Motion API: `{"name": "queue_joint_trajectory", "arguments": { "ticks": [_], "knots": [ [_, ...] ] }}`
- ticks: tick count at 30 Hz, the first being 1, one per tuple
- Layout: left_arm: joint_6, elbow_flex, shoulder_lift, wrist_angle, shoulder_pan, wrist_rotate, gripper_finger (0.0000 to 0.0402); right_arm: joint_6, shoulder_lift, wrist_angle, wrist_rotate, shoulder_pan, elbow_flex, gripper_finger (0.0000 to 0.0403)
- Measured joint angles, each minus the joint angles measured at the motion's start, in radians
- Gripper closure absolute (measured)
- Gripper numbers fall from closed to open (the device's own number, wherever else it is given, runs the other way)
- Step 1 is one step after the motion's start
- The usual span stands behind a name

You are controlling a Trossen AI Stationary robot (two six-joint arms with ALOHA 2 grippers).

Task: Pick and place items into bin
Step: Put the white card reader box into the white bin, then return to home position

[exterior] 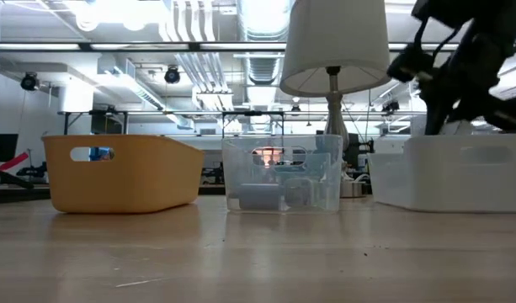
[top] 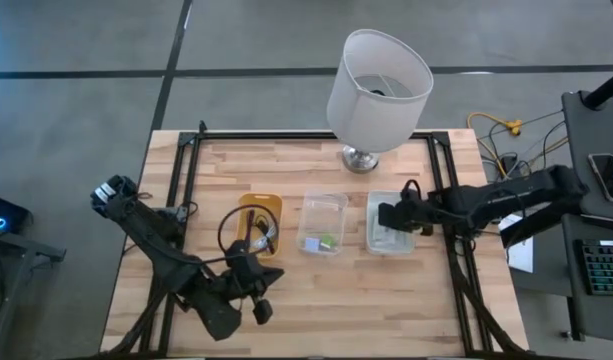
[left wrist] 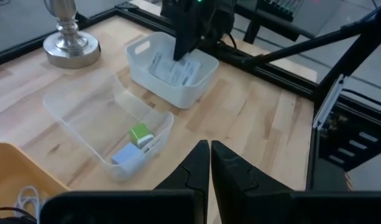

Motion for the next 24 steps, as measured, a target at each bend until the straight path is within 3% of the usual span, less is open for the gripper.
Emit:
{"name": "queue_joint_trajectory", "arguments": {
  "ticks": [7,15,20,24],
  "knots": [
    [-0.002,0.000,0.000,0.003,0.000,-0.007,0.0402,-0.076,0.019,-0.070,-0.015,-0.064,-0.008,0.0355],
    [-0.001,0.000,0.001,0.002,0.002,-0.024,0.0402,-0.121,0.019,-0.175,-0.008,-0.089,0.044,0.0251],
    [-0.001,0.000,0.002,0.001,0.002,-0.045,0.0402,-0.214,0.022,-0.289,-0.005,-0.088,0.160,0.0220],
    [-0.001,0.000,0.002,-0.001,0.002,-0.045,0.0402,-0.392,0.022,-0.345,0.089,-0.061,0.270,0.0218]
  ]
}}
